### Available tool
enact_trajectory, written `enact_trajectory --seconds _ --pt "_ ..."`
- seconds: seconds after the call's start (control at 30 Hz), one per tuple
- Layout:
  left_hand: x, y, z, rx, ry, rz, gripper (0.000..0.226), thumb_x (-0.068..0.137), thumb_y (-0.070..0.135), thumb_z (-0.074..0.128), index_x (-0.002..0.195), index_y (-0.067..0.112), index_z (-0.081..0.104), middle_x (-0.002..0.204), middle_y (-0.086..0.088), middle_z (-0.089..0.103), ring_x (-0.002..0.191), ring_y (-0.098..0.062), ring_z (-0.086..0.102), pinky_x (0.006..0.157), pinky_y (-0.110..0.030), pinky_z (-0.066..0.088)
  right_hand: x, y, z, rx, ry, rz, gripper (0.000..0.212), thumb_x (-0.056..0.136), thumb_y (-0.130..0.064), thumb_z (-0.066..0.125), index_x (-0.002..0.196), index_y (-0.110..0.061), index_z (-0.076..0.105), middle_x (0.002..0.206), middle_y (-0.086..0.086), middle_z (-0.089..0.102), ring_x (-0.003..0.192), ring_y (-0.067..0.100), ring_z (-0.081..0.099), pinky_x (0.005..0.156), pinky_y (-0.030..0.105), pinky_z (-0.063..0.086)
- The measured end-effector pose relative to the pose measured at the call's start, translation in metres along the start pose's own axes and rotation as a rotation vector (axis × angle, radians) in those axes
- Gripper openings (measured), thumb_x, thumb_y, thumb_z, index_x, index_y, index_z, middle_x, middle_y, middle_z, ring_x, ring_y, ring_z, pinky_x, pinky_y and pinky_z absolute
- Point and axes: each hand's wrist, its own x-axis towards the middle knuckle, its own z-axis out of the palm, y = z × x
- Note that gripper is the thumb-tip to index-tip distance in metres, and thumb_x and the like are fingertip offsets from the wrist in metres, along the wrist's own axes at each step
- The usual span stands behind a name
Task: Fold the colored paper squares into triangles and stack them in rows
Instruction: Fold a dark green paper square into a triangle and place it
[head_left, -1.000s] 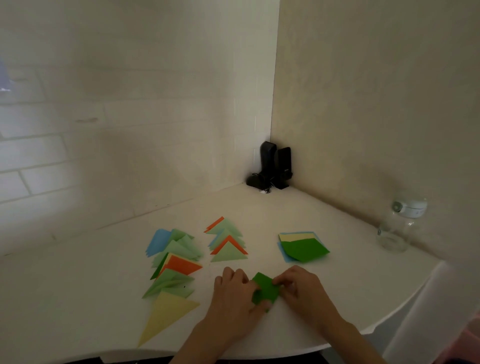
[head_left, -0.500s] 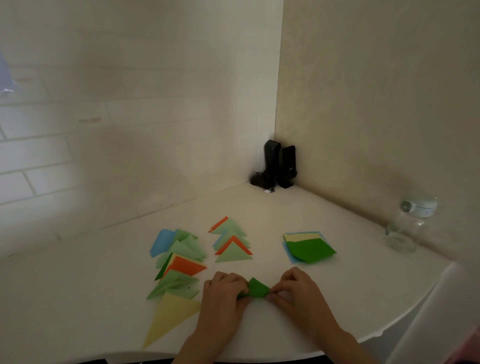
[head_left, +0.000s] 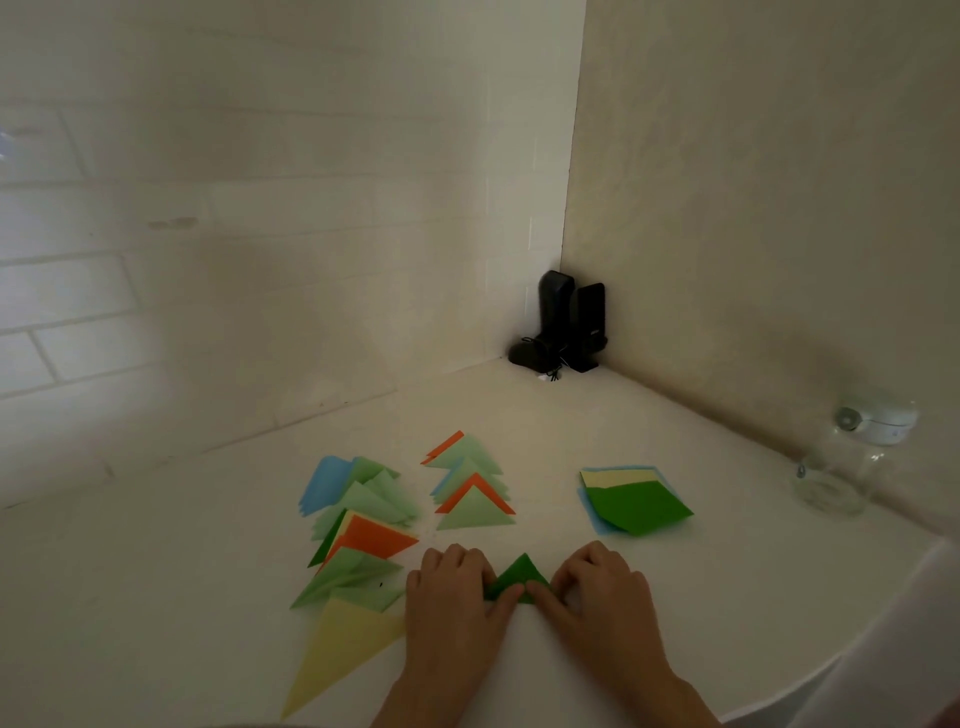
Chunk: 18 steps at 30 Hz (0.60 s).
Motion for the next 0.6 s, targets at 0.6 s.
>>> enact_trajectory --seconds 0.6 --pt "0.008 -0.014 -0.009 -0.398 -0.136 -0.140 0.032 0.074 0.001 0.065 0.076 0.029 0.052 0.071 0.009 0.056 0.066 -0.007 0.048 0.062 -0.017 0.039 0.011 0.009 -0.026 0.354 -0.317 0.089 0.029 0.075 -0.022 0.072 0.079 -0.030 0.044 0.073 -0.011 0.045 0.064 0.005 0.041 0.063 0.017 0.035"
